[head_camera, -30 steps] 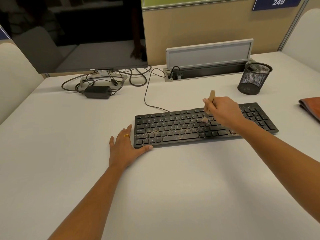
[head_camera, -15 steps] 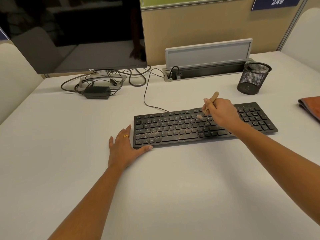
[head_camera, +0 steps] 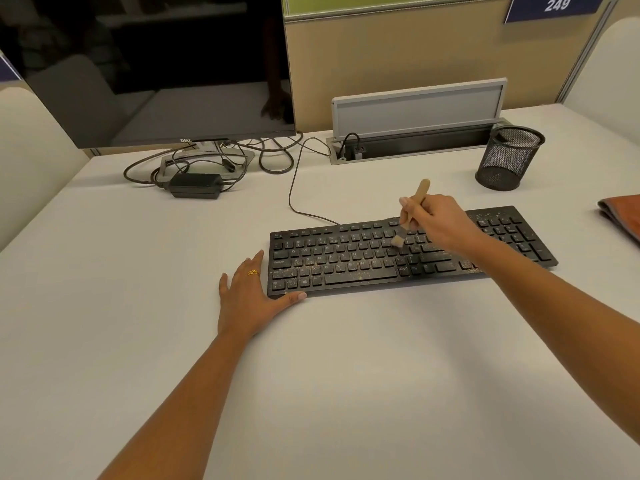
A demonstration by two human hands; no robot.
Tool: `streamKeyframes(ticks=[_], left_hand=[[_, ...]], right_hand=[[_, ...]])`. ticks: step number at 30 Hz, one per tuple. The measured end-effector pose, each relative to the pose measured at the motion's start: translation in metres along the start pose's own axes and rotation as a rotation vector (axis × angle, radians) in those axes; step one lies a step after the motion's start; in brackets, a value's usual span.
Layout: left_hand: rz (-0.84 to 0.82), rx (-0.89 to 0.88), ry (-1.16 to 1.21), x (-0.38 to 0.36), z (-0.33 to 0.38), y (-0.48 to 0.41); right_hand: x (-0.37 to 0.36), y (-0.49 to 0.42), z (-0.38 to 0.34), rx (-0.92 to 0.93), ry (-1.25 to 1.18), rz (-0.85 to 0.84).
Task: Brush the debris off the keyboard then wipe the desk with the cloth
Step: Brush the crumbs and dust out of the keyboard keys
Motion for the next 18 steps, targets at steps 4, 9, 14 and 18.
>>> streamKeyframes(ticks=[4,9,14,18], left_hand=[[0.011,0.002,-0.002,-0.001,0.000,-0.001],[-0.002,0.005,0.000,0.000,0.000,-0.001],[-0.005,0.006,0.004,0.001,0.001,-0.001],[-0.010,0.008,0.011,0.001,0.001,-0.001]], right_hand=[[0.006,0.005,0.005,0.086,0.077,-0.149],[0.018,0.000,0.005,0.116,0.385,-0.157],[0.011,0.001,0.005,0.054,0.240,-0.002],[-0.001,0.004,0.005,0.040,0.250,-0.036]])
Point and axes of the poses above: each hand's wrist, its own y-axis away from the middle knuckle, its own x-axis out of the back of the hand, z = x × y, the point moved 1 cm from there along -y, towards the middle knuckle, and after that the axes turned 6 degrees about x, right-handed, at the moved point
